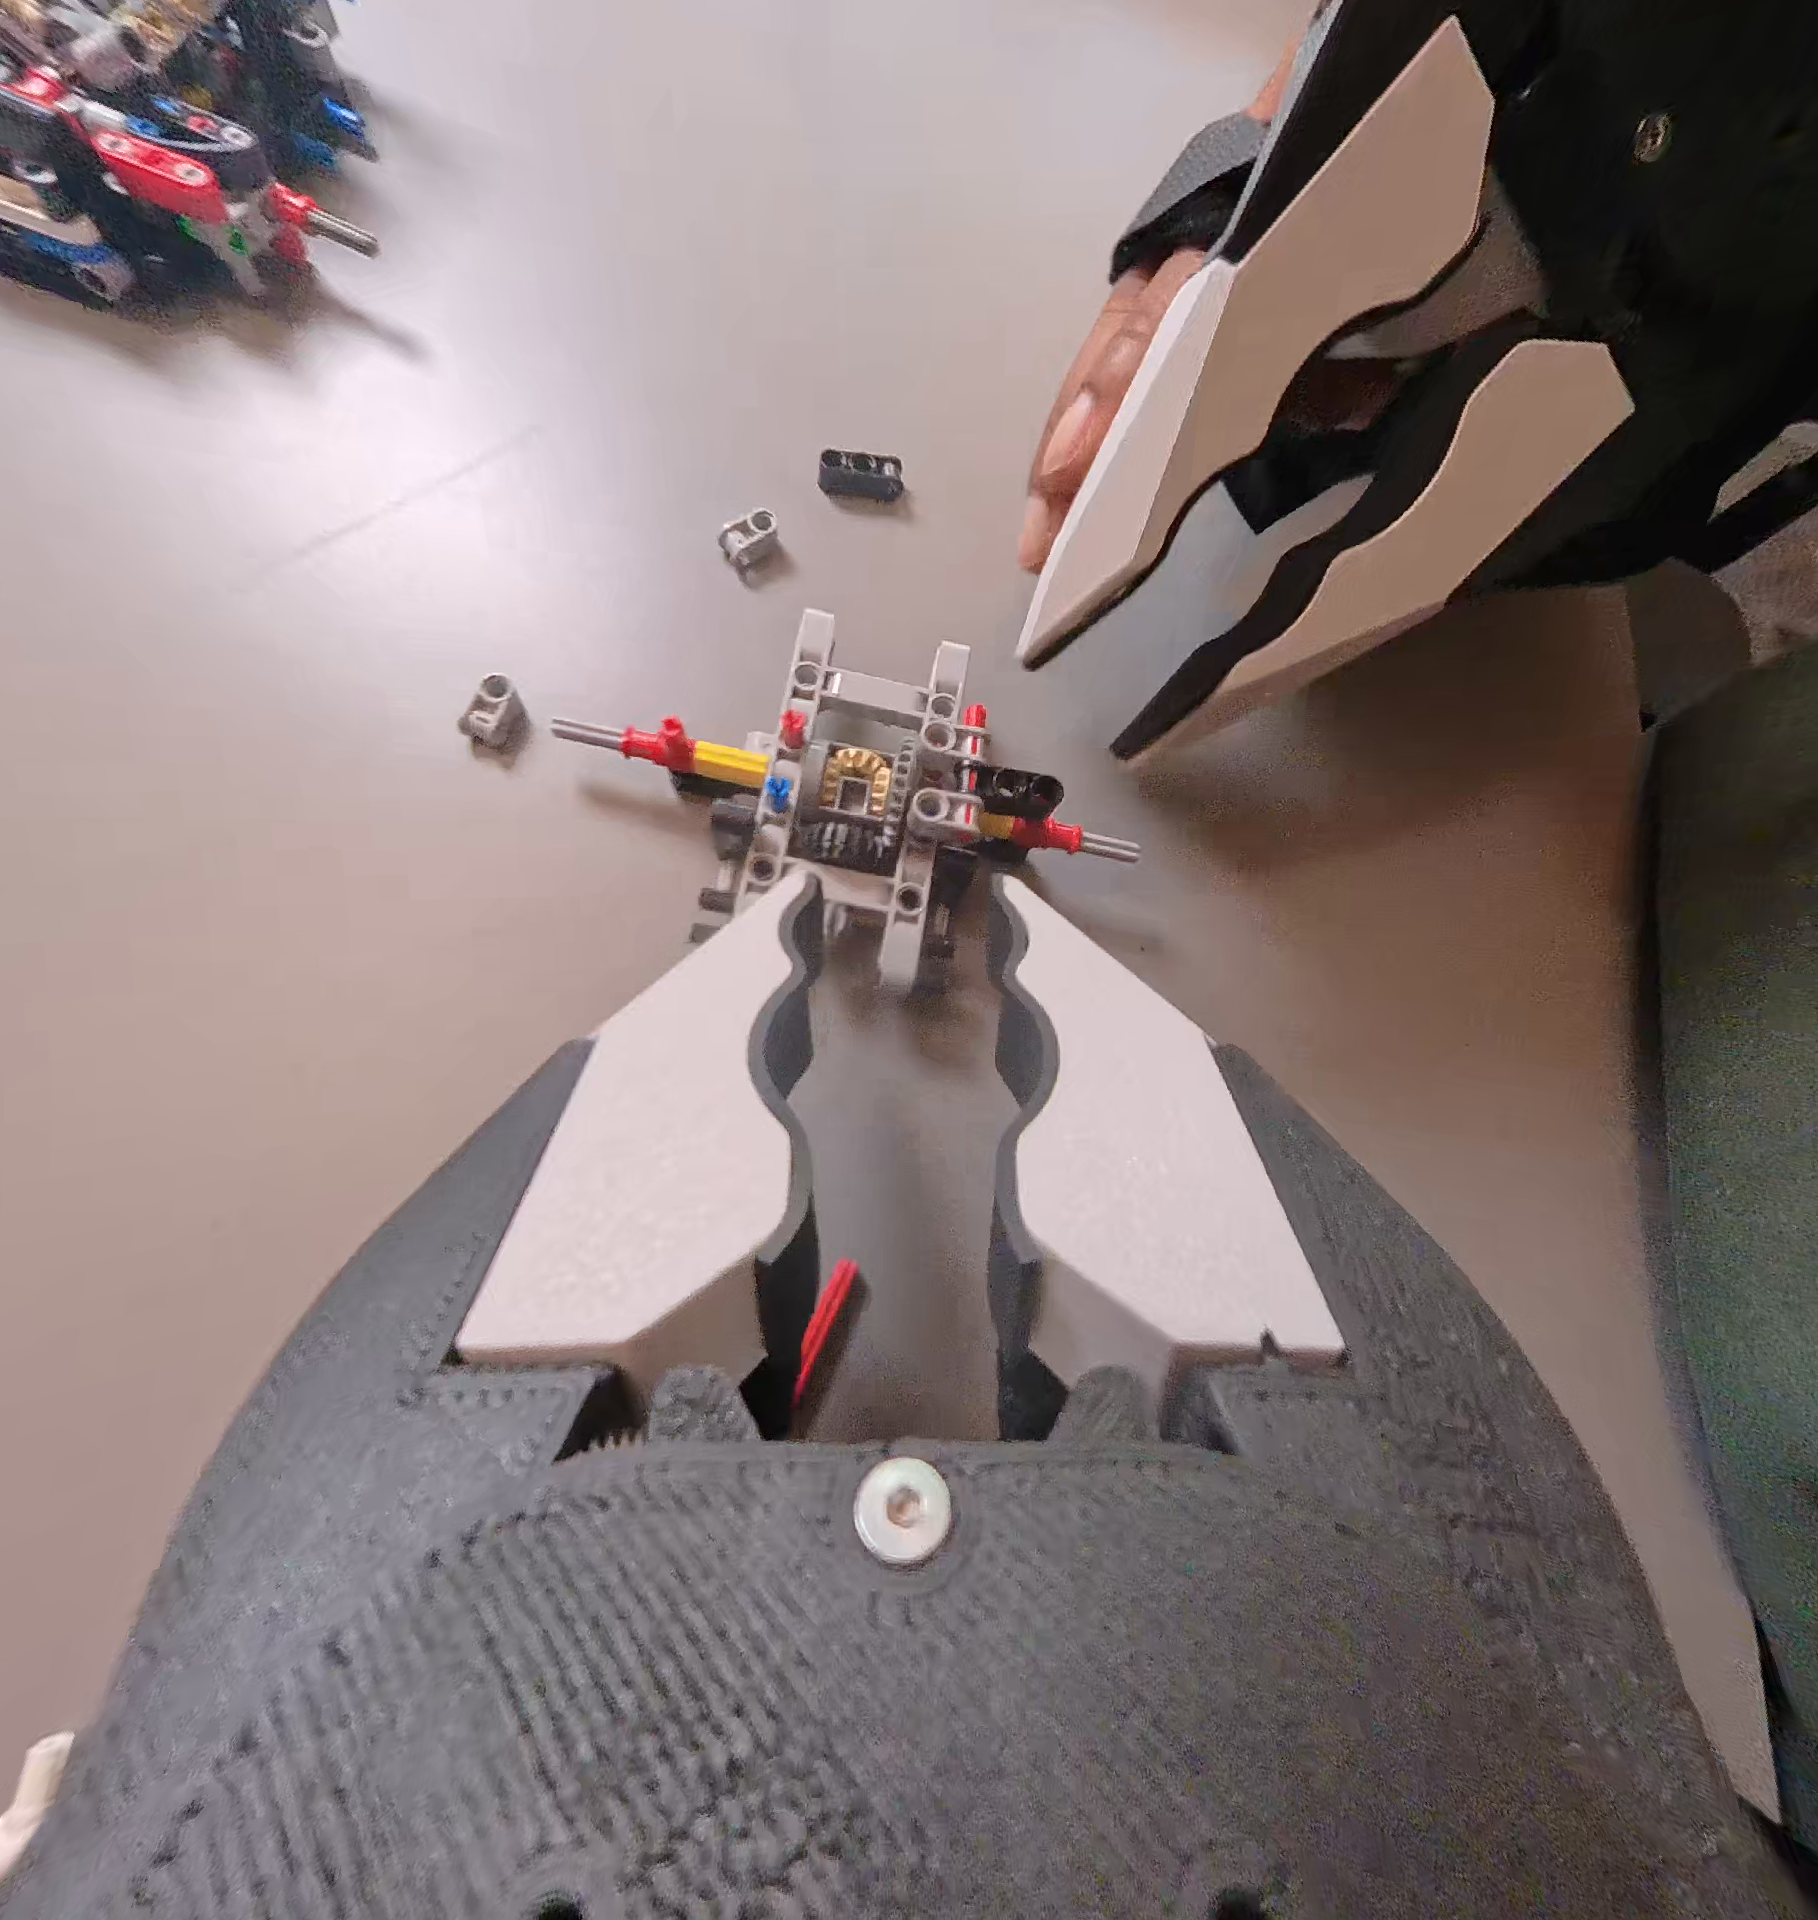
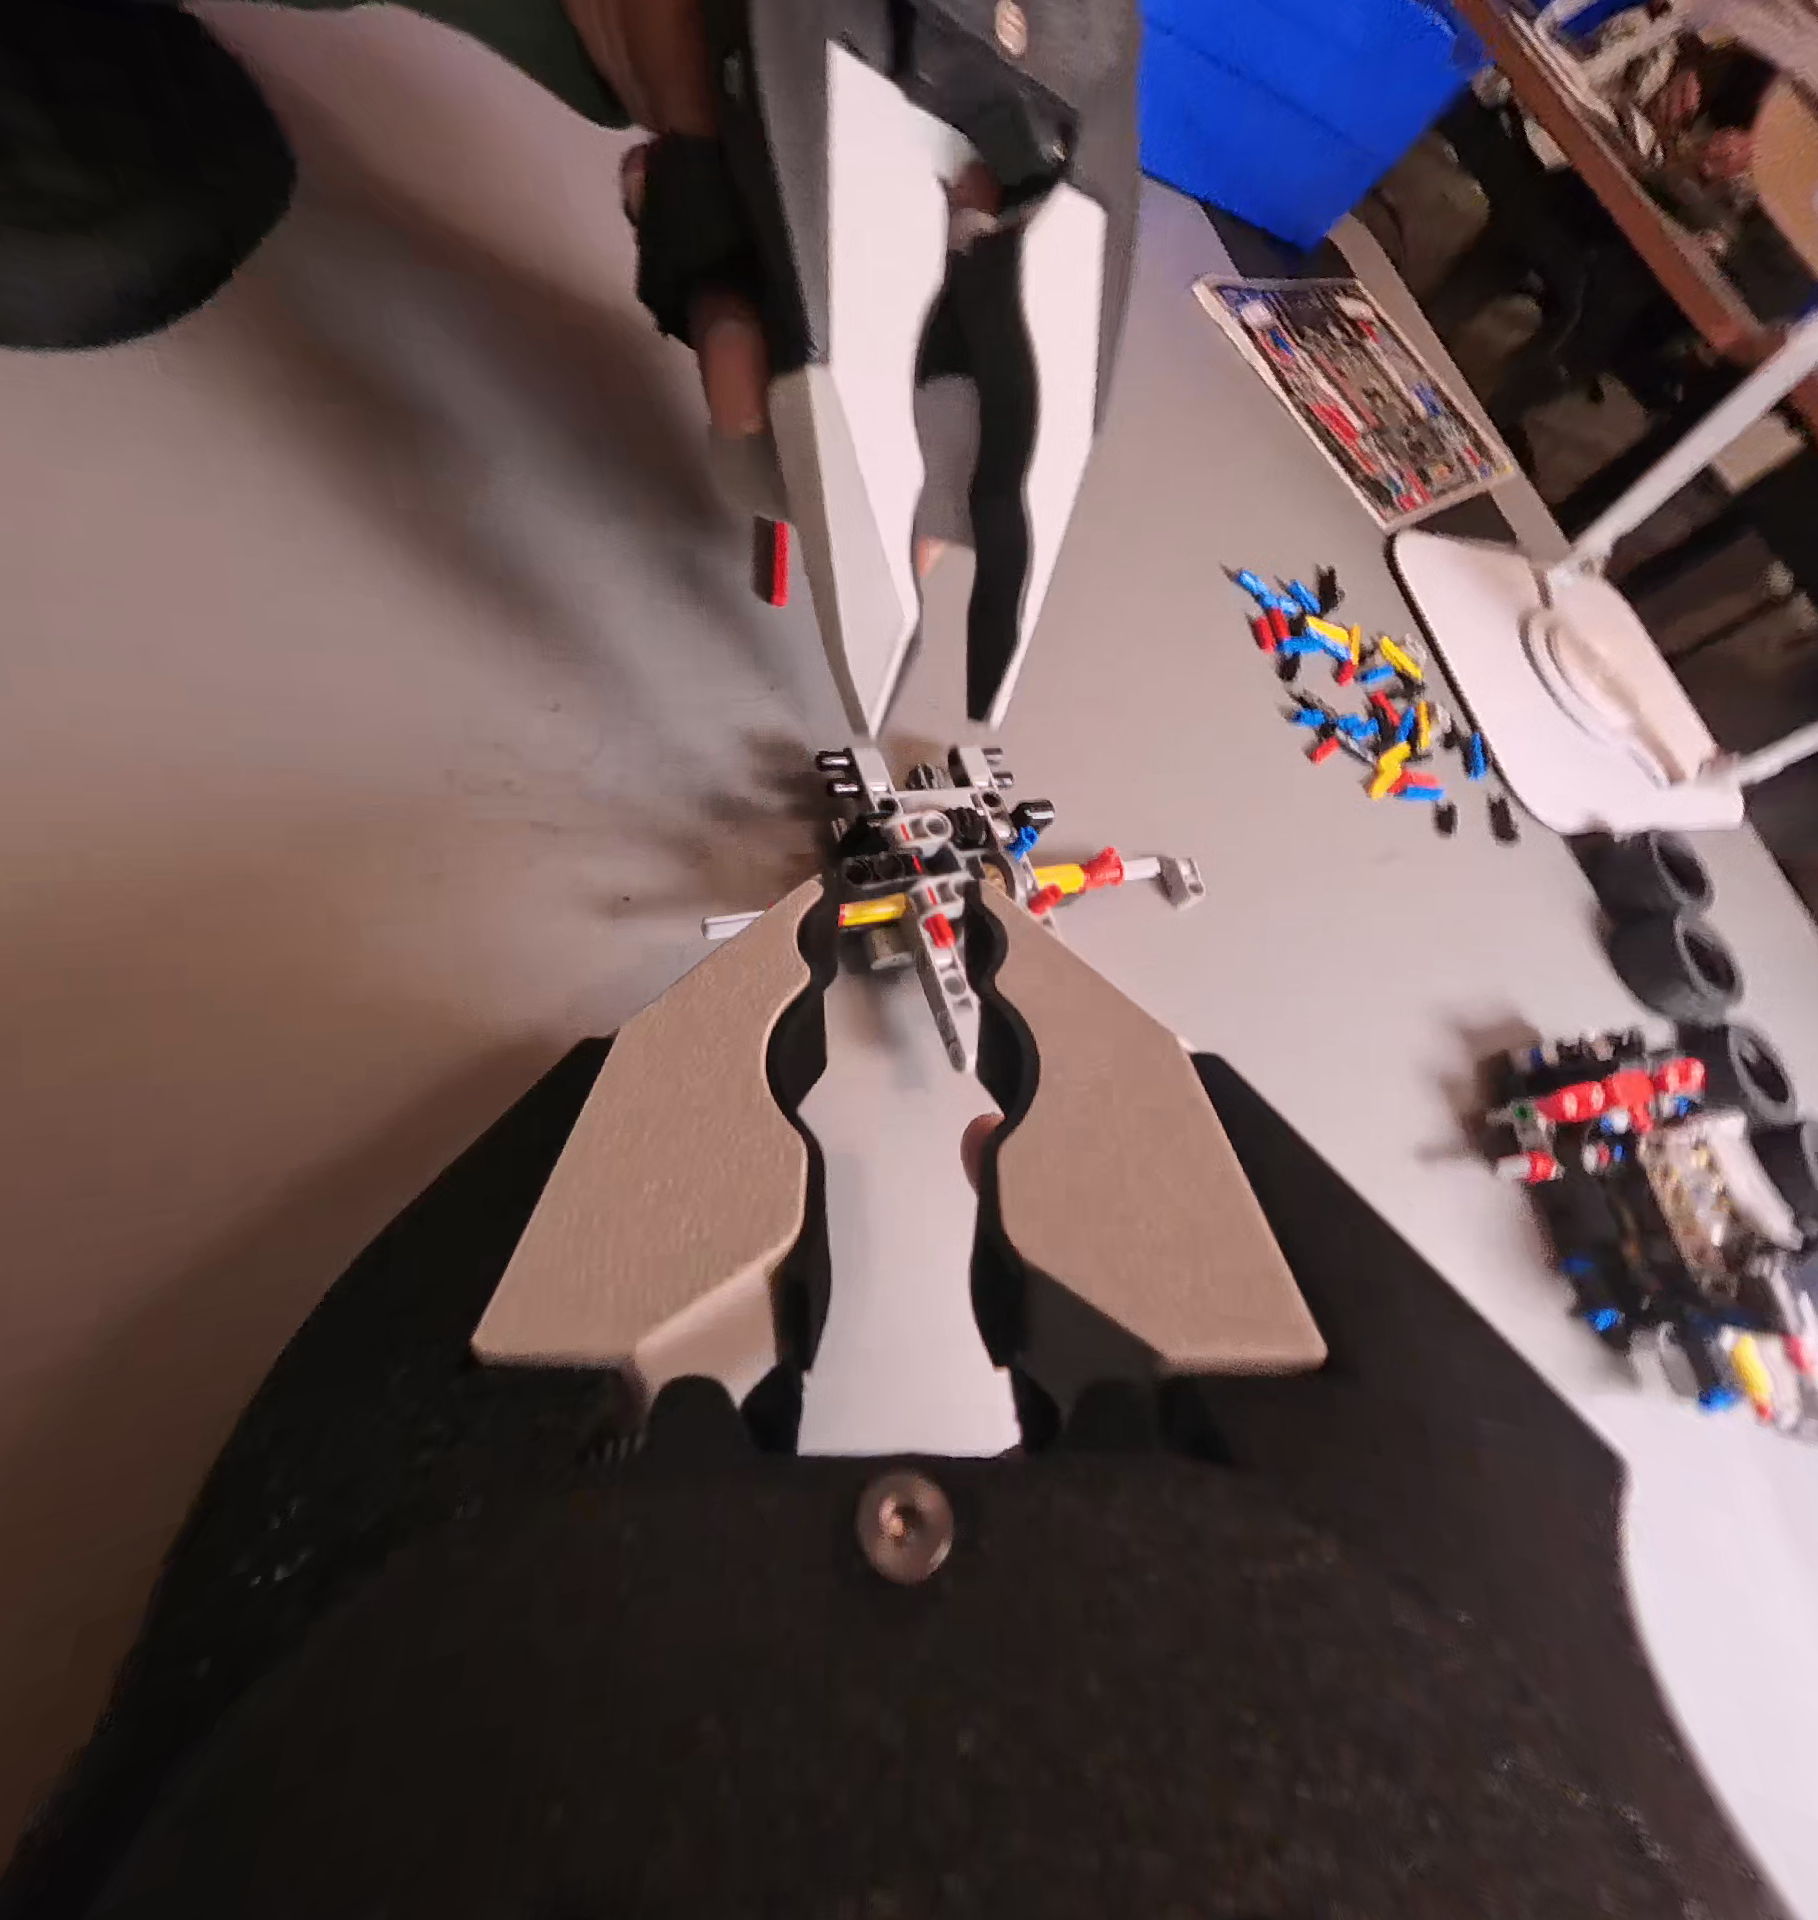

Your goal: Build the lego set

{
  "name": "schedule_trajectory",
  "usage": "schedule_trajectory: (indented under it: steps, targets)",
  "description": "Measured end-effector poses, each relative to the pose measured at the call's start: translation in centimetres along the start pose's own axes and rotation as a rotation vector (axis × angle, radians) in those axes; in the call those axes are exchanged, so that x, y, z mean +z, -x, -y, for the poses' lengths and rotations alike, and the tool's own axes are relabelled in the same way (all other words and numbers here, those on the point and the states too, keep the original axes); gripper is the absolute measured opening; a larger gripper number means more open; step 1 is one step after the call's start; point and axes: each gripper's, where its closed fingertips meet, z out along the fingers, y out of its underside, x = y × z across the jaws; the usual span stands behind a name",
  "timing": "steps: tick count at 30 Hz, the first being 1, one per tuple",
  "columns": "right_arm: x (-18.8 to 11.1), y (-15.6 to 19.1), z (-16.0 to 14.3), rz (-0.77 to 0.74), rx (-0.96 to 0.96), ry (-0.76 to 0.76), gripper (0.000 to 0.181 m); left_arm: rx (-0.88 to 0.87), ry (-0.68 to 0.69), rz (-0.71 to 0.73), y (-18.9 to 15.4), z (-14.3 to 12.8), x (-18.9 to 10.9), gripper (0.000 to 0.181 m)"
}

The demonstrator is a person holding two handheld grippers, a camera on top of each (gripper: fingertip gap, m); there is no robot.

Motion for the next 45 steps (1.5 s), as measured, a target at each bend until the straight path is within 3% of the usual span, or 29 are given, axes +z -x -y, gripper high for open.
schedule_trajectory:
  steps: [6, 9, 15, 21, 27, 31, 41, 45]
  targets:
    - [0.5, 2.2, -1.6, -0.009, 0.396, 0.146, 0.032, -0.015, -0.052, -0.005, 2.0, -0.3, 0.4, 0.057]
    - [1.1, 2.5, -1.6, -0.056, 0.434, 0.185, 0.034, -0.008, -0.029, -0.045, 1.3, -0.7, 1.4, 0.061]
    - [0.9, 1.9, -3.4, -0.032, 0.309, 0.295, 0.014, 0.019, 0.048, -0.044, -0.7, -2.0, 1.5, 0.051]
    - [-0.2, 0.4, -5.6, 0.132, 0.017, 0.281, 0.015, 0.081, 0.080, -0.202, -5.7, -2.7, 1.1, 0.040]
    - [-0.1, -0.4, -5.7, 0.242, -0.010, 0.226, 0.017, 0.050, 0.013, -0.115, -3.1, -0.8, -0.2, 0.035]
    - [0.2, -0.4, -5.6, 0.287, -0.030, 0.214, 0.017, 0.031, -0.010, -0.071, -1.3, 0.0, 0.1, 0.044]
    - [0.3, -0.5, -5.3, 0.330, -0.023, 0.153, 0.011, 0.096, 0.024, -0.083, -1.5, 0.1, 3.5, 0.057]
    - [0.0, -0.6, -5.3, 0.354, -0.019, 0.142, 0.017, 0.120, 0.038, -0.053, -1.3, 0.0, 3.5, 0.044]
